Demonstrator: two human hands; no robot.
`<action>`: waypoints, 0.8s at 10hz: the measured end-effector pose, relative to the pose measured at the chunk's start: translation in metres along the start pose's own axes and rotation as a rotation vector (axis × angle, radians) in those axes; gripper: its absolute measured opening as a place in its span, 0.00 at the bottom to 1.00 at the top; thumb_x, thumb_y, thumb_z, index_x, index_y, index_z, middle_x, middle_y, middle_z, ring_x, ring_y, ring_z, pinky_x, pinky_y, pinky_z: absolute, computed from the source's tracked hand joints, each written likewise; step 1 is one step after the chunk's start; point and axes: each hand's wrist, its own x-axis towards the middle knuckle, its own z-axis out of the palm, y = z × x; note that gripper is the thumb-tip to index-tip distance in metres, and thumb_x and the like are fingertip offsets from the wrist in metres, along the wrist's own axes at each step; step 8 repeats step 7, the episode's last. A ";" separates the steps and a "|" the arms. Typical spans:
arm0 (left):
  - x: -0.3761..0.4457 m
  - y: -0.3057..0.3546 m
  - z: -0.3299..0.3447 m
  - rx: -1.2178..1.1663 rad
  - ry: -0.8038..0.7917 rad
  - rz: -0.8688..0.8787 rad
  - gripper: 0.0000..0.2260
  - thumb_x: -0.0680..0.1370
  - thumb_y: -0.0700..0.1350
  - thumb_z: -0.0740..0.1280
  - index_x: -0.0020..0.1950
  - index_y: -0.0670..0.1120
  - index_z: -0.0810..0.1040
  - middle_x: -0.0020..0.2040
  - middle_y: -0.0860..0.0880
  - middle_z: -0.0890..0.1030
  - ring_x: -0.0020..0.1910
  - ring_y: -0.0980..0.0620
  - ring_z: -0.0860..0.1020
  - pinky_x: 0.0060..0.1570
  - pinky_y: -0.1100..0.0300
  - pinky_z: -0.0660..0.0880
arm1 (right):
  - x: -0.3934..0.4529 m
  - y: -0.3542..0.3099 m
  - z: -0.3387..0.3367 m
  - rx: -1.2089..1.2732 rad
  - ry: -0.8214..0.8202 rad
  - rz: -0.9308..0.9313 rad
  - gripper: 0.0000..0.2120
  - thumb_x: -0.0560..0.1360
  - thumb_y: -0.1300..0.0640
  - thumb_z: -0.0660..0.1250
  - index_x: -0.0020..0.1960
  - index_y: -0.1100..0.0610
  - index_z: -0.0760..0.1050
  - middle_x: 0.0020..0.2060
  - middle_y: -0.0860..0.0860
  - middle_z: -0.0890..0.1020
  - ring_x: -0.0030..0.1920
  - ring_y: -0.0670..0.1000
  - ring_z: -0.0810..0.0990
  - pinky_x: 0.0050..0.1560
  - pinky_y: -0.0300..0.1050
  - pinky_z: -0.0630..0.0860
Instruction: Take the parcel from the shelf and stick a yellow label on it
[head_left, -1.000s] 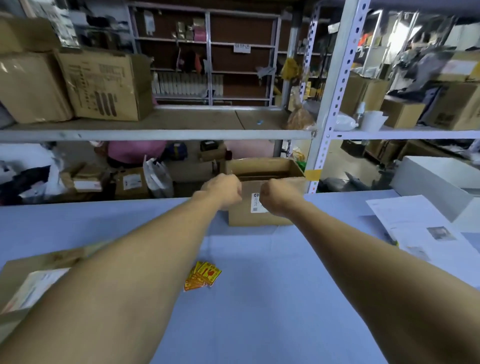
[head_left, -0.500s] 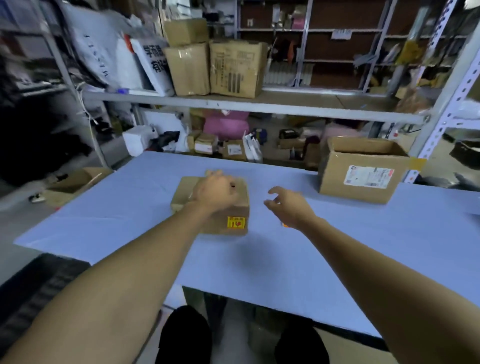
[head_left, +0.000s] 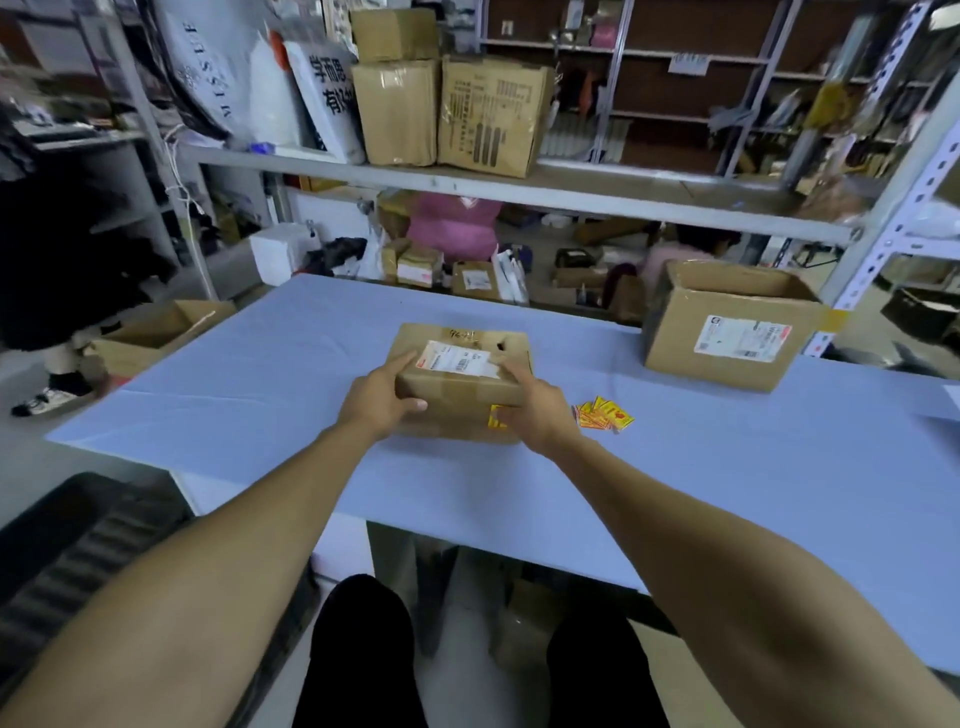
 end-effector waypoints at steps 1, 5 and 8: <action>-0.004 0.013 0.013 0.024 -0.042 0.056 0.35 0.73 0.43 0.75 0.77 0.57 0.64 0.73 0.43 0.72 0.72 0.40 0.69 0.70 0.53 0.68 | -0.015 0.018 -0.013 -0.042 0.055 0.025 0.29 0.73 0.54 0.68 0.72 0.44 0.64 0.51 0.58 0.78 0.46 0.61 0.77 0.30 0.44 0.69; -0.014 0.033 0.037 0.173 -0.140 0.141 0.38 0.75 0.42 0.73 0.79 0.56 0.58 0.74 0.42 0.70 0.72 0.39 0.69 0.70 0.52 0.67 | -0.043 0.045 -0.034 -0.058 0.048 0.033 0.30 0.75 0.56 0.69 0.74 0.47 0.63 0.55 0.62 0.78 0.50 0.62 0.77 0.39 0.46 0.70; -0.036 0.034 0.032 0.303 -0.056 0.144 0.36 0.76 0.43 0.69 0.79 0.57 0.56 0.68 0.39 0.75 0.64 0.38 0.74 0.60 0.51 0.74 | -0.061 0.037 -0.051 -0.177 0.089 0.062 0.30 0.75 0.58 0.67 0.75 0.52 0.62 0.61 0.64 0.76 0.61 0.65 0.75 0.55 0.54 0.74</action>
